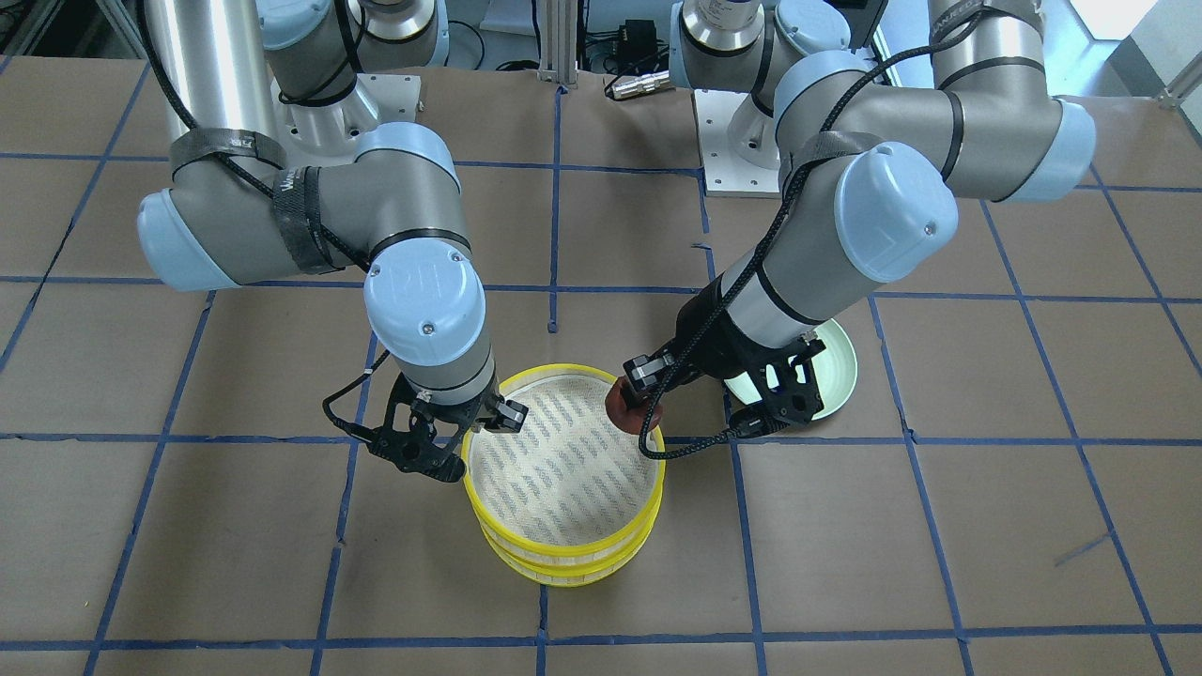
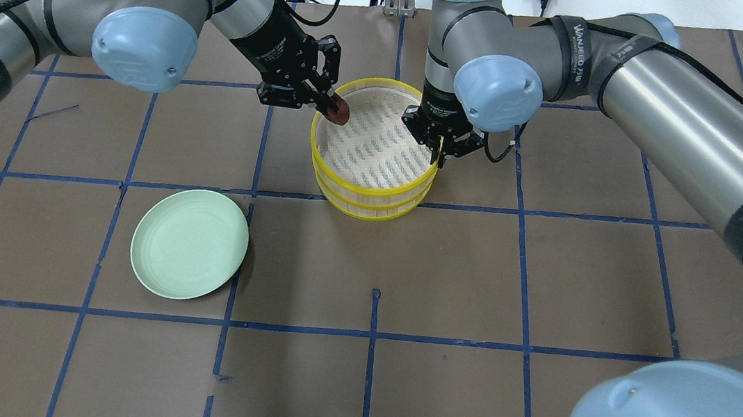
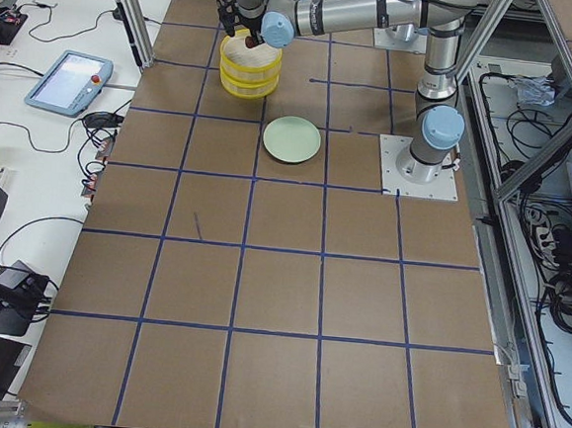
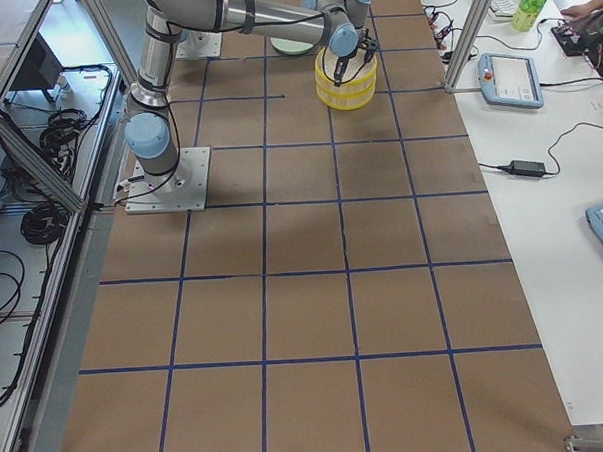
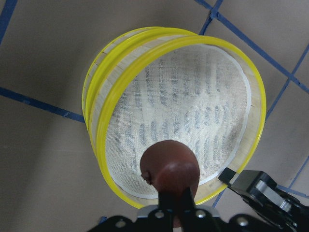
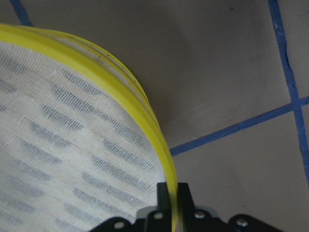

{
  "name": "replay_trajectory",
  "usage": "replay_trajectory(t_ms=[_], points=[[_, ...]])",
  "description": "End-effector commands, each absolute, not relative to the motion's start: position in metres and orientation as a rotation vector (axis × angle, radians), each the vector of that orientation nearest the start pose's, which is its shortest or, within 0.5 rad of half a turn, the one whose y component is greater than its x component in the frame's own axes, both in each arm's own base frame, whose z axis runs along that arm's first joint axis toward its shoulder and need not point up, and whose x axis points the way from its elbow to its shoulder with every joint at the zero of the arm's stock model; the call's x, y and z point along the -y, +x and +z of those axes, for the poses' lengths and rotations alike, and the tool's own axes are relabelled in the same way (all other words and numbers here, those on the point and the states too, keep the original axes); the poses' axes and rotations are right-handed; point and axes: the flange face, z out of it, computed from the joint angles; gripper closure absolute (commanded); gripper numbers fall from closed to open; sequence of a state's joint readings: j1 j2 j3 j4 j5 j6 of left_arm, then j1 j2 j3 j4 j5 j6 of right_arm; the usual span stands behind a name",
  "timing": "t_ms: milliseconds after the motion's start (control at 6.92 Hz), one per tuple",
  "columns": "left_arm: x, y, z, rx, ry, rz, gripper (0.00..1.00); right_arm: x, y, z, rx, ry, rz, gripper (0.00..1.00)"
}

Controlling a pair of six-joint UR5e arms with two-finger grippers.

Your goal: Stack buns with steamer

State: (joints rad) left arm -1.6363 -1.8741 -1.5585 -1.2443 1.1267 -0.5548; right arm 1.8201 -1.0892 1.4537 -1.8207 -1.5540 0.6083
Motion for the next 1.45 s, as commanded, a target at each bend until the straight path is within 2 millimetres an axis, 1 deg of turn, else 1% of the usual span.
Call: replay_trajectory(t_ms=[0,145,289,434,578,723,867,1012,1157,1301], points=[[0.594,-0.215,0.369,-3.467,-0.849,0.177,0.67,0.599,0.293,0.292,-3.094,0.589,0.175,0.89],[0.594,-0.215,0.368,-3.465,-0.849,0.179,0.24,0.6,0.294,0.293,-3.09,0.603,0.168,0.89],[0.594,-0.215,0.368,-3.465,-0.844,0.177,0.07,0.6,0.294,0.293,-3.089,0.612,0.168,0.89],[0.594,-0.215,0.367,-3.461,-0.857,0.182,0.06,0.6,0.293,0.291,-3.093,0.599,0.171,0.88],[0.594,-0.215,0.367,-3.46,-0.865,0.185,0.05,0.6,0.293,0.292,-3.095,0.589,0.172,0.84],[0.594,-0.215,0.367,-3.46,-0.863,0.184,0.05,0.6,0.293,0.291,-3.095,0.584,0.169,0.67],[0.594,-0.215,0.367,-3.46,-0.863,0.184,0.04,0.6,0.293,0.291,-3.095,0.584,0.169,0.42],[0.594,-0.215,0.367,-3.461,-0.86,0.18,0.03,0.599,0.293,0.292,-3.095,0.581,0.167,0.2],[0.594,-0.215,0.369,-3.463,-0.856,0.175,0.01,0.599,0.293,0.296,-3.098,0.553,0.161,0.13],[0.587,-0.215,0.39,-3.481,-0.838,0.114,0.01,0.603,0.279,0.304,-3.126,0.358,0.152,0.08]])
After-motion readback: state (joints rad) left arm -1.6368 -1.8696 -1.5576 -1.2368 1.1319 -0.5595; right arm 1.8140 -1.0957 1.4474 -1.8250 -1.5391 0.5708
